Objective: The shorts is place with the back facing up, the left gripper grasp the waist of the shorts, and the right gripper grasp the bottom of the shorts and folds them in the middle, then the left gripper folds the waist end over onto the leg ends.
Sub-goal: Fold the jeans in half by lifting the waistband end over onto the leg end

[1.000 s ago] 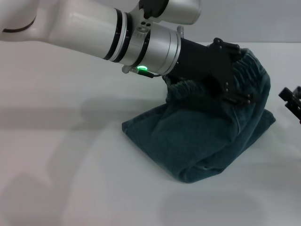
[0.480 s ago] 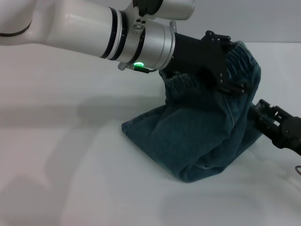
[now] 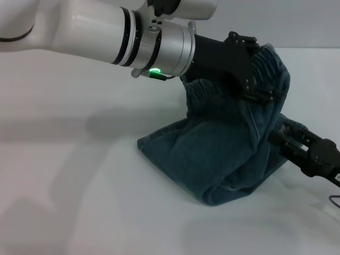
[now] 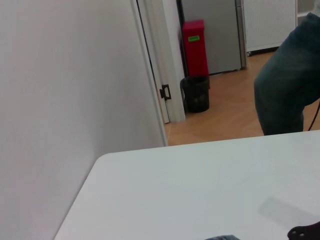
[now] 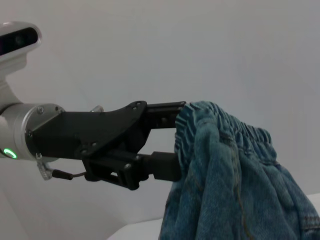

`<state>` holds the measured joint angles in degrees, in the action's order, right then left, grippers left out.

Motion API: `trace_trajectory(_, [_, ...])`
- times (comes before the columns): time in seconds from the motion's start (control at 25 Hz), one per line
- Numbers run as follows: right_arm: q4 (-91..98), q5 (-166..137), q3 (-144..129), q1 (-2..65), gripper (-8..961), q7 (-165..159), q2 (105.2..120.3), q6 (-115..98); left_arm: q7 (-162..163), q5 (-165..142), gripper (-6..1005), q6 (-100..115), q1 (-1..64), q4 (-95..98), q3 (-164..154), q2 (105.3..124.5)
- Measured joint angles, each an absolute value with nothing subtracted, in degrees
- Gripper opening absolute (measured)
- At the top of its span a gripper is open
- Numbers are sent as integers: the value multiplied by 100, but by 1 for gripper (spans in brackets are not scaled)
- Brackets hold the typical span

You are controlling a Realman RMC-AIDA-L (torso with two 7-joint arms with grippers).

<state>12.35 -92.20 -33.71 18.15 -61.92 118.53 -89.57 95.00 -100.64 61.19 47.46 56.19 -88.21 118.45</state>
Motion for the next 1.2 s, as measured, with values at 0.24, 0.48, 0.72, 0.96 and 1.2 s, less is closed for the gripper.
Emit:
trace_trajectory(0.24, [1275,-9333,-3397,1824,567,-6192,11847,-9114,9500,-10064,816,6056,4743,5609,-8821,11845])
trace_trajectory(0.48, [1300,-9343,-3418,1819,566,-6184,11846,-9219,9500,-10063,814,6039,4736,5599,-8815,11847])
trace_trajectory(0.72, [1301,-9311,-3368,1862,566,-6174,11857,-9068,9502,-10057,813,6037,4736,5611,-8838,11854])
trace_trajectory(0.96, [1268,-9271,-3122,1882,538,-6168,11880,-8829,9507,-10042,812,6039,4703,5650,-8860,11855])
trace_trajectory(1.2, [1220,-9265,-3066,1914,381,-6154,11891,-8596,9509,-10036,811,6040,4695,5659,-8842,11850])
